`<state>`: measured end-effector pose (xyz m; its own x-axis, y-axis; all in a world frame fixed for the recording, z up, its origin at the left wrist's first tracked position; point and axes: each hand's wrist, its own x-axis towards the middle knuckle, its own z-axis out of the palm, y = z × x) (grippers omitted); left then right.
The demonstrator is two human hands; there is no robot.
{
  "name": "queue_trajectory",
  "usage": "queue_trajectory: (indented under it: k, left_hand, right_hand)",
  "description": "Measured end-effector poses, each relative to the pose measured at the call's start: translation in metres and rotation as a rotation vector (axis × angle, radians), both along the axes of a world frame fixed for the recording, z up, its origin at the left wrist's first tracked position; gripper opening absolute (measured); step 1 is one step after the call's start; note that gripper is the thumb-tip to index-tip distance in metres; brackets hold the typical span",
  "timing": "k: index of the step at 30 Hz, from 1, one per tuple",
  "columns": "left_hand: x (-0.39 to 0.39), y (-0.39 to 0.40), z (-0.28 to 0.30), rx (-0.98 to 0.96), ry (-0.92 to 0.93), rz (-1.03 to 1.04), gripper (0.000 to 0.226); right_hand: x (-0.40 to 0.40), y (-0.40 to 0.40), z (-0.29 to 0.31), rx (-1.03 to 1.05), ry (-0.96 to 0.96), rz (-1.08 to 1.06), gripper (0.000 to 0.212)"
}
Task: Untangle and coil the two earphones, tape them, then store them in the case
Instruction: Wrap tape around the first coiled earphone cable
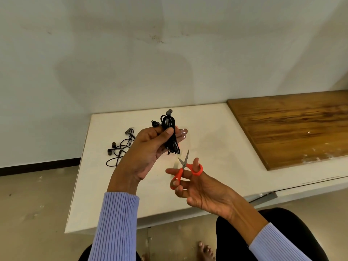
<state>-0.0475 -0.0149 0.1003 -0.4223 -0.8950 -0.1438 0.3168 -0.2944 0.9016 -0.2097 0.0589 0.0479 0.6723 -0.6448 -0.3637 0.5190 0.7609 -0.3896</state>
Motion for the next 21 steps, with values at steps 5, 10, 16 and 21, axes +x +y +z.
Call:
queue_trajectory:
  k: [5,10,16,21]
  left_hand:
    - [0.001,0.0,0.001,-0.003,-0.001,-0.002,0.027]
    - [0.002,0.001,0.001,0.002,0.016,-0.004,0.025]
    - [0.006,0.002,0.001,-0.003,0.015,-0.015,0.026]
    - [0.008,0.002,0.002,0.005,0.015,0.0,0.026]
  right_hand:
    - [0.007,-0.007,-0.007,-0.023,0.024,-0.035,0.083]
    - [0.013,-0.009,-0.006,-0.054,0.06,-0.039,0.083]
    - [0.016,-0.013,-0.008,-0.111,0.166,-0.084,0.08]
    - [0.016,-0.014,-0.011,-0.122,0.197,-0.113,0.074]
